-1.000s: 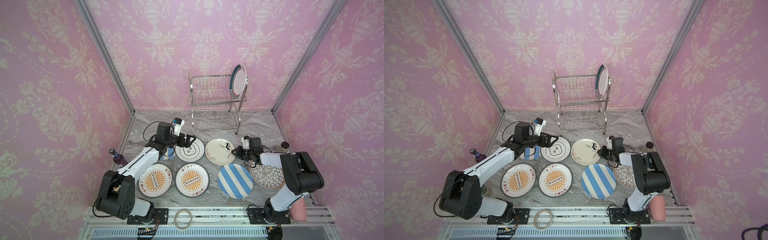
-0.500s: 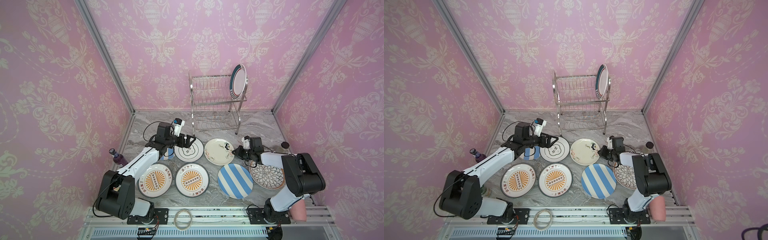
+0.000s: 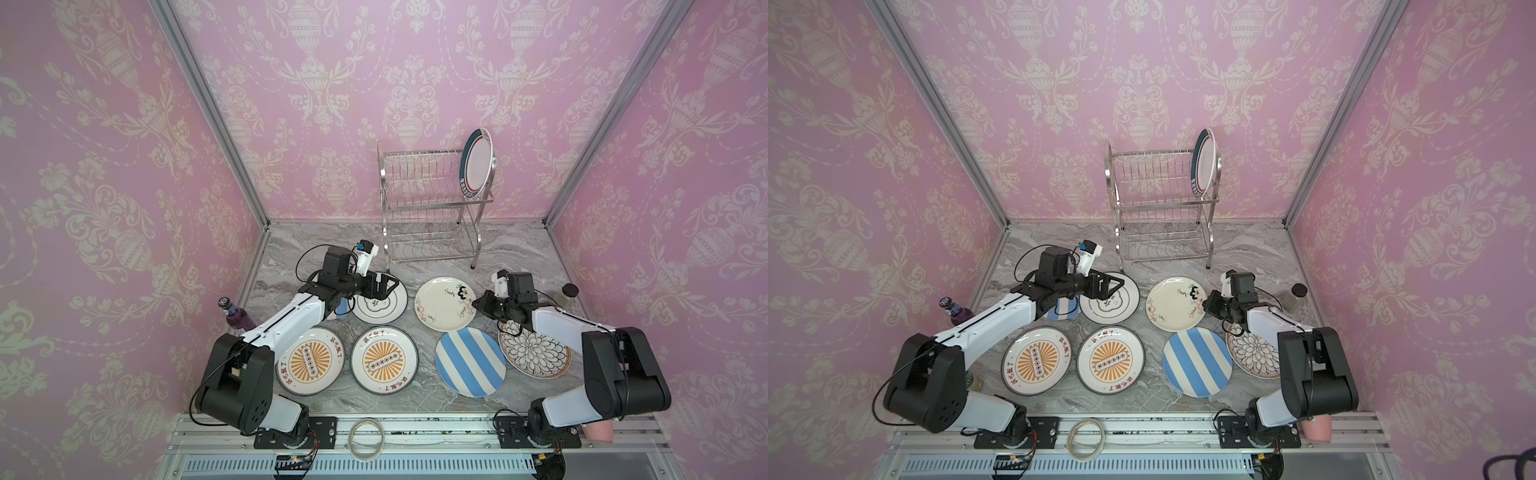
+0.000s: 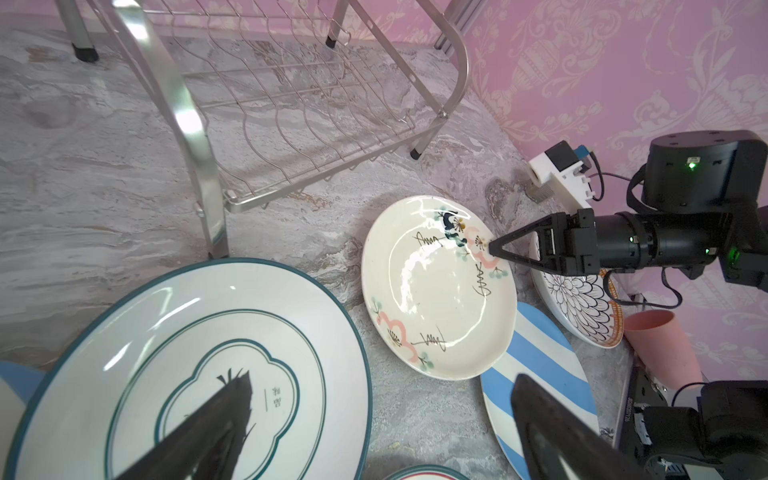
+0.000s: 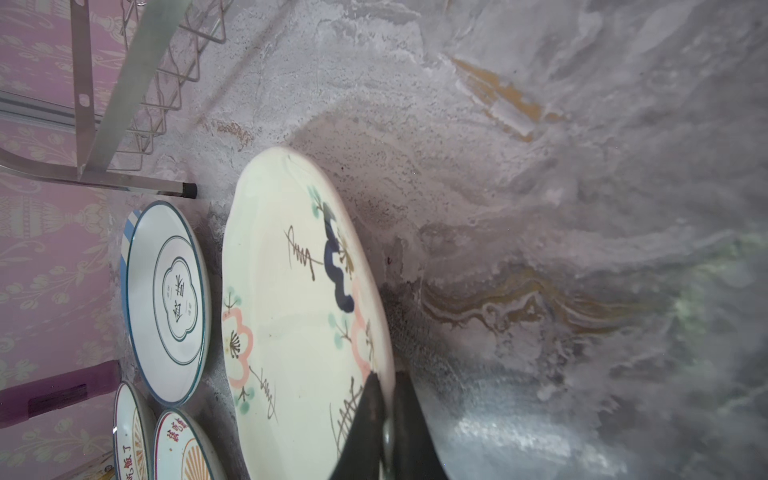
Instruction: Load the plates into the dish rack
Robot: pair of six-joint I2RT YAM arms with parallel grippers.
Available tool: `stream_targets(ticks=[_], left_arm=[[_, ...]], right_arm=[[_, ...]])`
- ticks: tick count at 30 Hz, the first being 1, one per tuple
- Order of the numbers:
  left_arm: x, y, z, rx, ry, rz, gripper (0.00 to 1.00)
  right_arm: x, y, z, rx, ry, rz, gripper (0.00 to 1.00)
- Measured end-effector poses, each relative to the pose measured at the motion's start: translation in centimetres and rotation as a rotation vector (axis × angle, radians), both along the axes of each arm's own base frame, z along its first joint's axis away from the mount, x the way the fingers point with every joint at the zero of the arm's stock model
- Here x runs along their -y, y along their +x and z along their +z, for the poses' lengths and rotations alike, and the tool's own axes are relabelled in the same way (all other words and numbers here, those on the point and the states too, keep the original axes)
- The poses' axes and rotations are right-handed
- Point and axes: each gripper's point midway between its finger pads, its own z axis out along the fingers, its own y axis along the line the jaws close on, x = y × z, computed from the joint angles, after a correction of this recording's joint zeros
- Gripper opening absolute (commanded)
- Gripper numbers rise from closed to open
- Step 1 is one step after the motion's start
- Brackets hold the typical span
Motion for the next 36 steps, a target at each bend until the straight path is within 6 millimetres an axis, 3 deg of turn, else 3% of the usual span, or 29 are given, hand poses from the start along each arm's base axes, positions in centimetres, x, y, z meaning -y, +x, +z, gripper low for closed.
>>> stream_targets(ticks=[13,19,28,36], left_arm=[[7.8,-1.3,-6.3,-0.129,0.088,-0.078,0.99],[9.3,-0.5,-9.3,-0.162,0.135,-0.056,0.99],[11.5,1.4,-8.7,-0.113,0.145,-0.046,0.99],[11.1,2.2,-9.6,-0.109,0.225,-0.024,0.99]], right_arm=[[0.1,0.7,-1.1,0.005,0.025,0.002,0.00],[0.1,0.7,-1.1,0.005,0.024,0.002,0.00],[0.2,0.5,-1.4,0.008,0.026,-0.003,0.00],[0.2,0.4,-1.5,0.010,0.033,-0.010,0.00]])
